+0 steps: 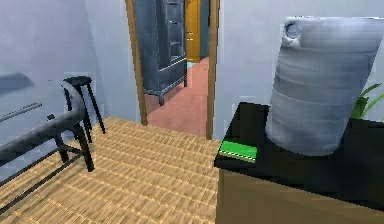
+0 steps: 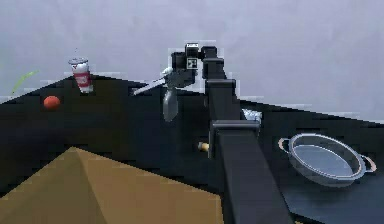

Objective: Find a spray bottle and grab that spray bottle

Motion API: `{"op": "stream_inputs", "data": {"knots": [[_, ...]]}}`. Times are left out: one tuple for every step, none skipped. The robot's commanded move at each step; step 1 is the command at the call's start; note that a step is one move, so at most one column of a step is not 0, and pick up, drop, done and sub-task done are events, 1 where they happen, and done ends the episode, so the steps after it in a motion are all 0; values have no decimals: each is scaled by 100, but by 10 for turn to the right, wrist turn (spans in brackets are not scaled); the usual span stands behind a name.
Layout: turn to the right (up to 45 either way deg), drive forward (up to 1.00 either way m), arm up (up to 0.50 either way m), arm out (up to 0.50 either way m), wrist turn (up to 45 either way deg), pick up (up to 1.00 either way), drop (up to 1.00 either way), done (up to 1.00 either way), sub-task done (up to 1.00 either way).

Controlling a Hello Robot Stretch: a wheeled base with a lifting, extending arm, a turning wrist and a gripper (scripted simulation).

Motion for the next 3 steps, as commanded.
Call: {"op": "stream_inputs", "data": {"knots": [[0,0,0,0,240,0,0,0,0],[0,0,0,0,0,100,0,0,0],[0,0,0,0,0,0,0,100,0]]}}
